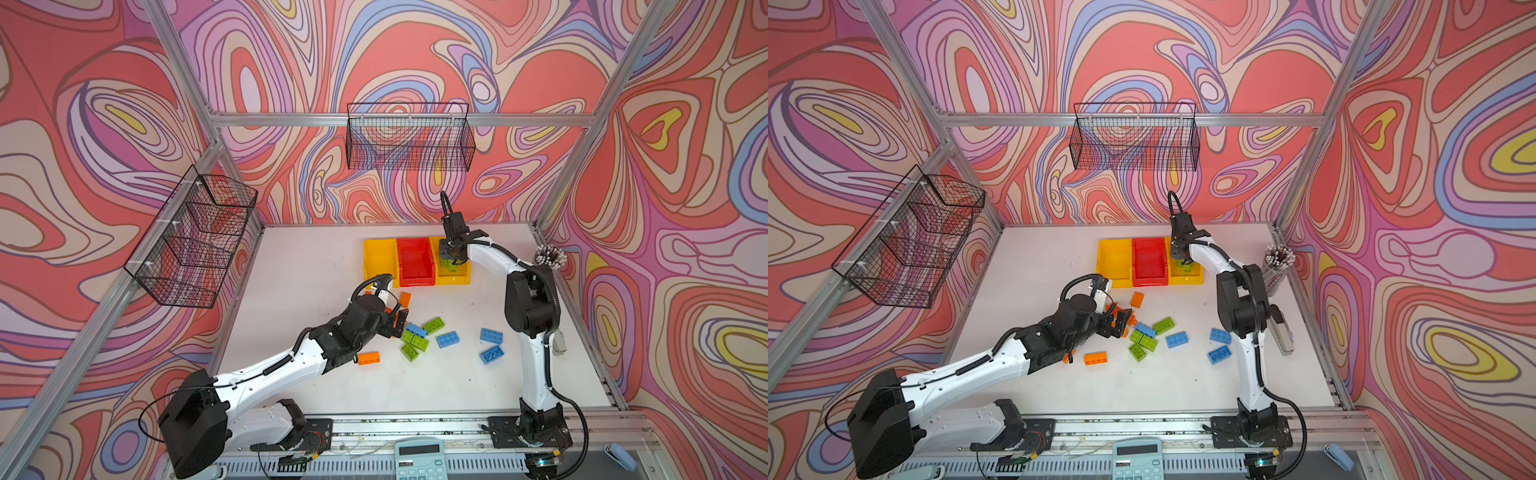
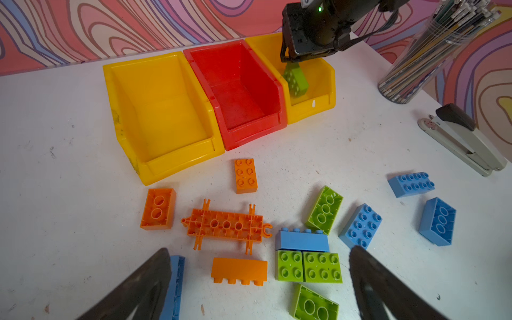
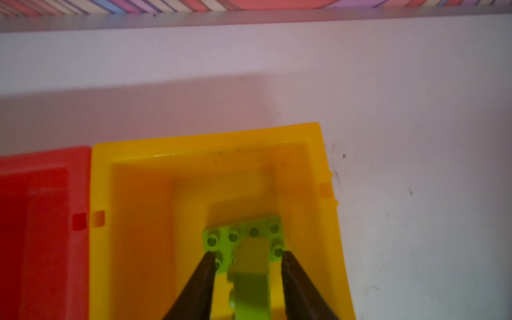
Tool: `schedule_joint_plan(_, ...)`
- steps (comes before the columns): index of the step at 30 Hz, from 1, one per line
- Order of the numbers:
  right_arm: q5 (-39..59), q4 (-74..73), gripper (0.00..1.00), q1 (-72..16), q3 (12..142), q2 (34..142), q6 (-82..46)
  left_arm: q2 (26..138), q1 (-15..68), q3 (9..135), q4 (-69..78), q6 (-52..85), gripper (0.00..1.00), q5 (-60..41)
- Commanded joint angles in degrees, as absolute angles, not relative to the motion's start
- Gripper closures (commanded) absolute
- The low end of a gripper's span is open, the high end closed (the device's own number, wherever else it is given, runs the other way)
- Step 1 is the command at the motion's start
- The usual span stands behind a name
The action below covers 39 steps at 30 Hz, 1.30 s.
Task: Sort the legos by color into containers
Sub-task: 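Move the right gripper back down and grasp a third lime-green brick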
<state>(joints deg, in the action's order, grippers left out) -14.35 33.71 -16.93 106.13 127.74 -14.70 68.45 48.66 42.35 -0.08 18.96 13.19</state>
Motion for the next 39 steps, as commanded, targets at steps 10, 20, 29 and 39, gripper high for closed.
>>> schedule_joint_plan(10,-8.12,32.06,0.32,-16.91,93.62,113.19,-16.8,66.03,48.47,41.4,-0.94,19.76,0.0,14.28)
schedule_joint_plan(20,-6.31,32.14,0.17,-26.11,70.12,96.8,-19.05,58.93,48.53,33.96,-3.04,25.86,0.0,11.21)
schedule_joint_plan(29,-5.9,27.61,0.17,-34.07,58.46,94.02,-24.06,52.19,48.74,28.02,-5.82,29.35,0.0,10.34)
schedule_joint_plan(39,-5.54,25.26,0.17,-37.4,54.93,94.11,-26.14,48.9,48.83,25.25,-6.79,31.9,0.0,10.55)
